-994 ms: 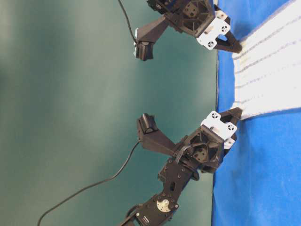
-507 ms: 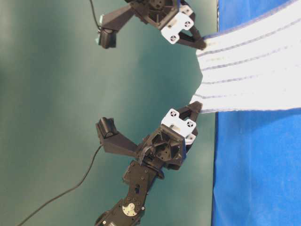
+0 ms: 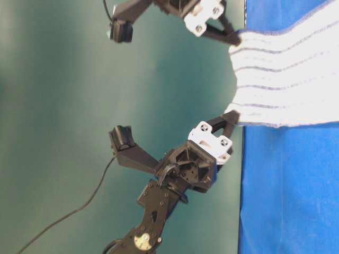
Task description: Fold the blue towel.
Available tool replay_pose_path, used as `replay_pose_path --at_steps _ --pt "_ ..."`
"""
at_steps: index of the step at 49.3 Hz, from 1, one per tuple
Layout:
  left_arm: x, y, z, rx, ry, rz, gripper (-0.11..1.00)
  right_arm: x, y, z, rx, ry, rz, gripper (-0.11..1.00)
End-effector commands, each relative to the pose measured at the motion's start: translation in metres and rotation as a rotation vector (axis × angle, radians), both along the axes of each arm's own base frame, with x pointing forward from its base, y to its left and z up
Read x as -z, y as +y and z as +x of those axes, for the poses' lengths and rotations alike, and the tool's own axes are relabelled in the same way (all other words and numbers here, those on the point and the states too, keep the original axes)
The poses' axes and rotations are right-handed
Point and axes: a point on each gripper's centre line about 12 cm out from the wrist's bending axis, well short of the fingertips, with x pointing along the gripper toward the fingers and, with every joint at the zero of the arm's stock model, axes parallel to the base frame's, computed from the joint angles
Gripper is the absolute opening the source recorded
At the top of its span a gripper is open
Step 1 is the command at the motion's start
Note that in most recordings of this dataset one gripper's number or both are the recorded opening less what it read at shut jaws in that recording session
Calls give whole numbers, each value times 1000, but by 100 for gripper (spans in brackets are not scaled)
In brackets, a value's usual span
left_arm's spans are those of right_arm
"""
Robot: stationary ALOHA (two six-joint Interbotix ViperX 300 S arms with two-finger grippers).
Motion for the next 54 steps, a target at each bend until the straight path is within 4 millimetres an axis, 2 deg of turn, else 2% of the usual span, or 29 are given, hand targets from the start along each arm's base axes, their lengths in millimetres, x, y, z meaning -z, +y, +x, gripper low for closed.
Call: replay_pose_path --at_steps 1,18,33,39,54 --pt "-21 -25 3 51 -38 6 3 -10 21 1 -43 -40 6 7" --pt "-13 -118 -10 240 13 -37 3 -6 102 -3 -216 -61 98 7" --pt "-5 -178 -16 339 30 -111 3 1 149 -1 -317 -1 150 7" --pt "-2 -189 -15 365 31 -111 3 4 162 -2 -343 30 158 7" --pt "14 -201 -8 390 43 -113 3 6 177 2 -384 51 159 7"
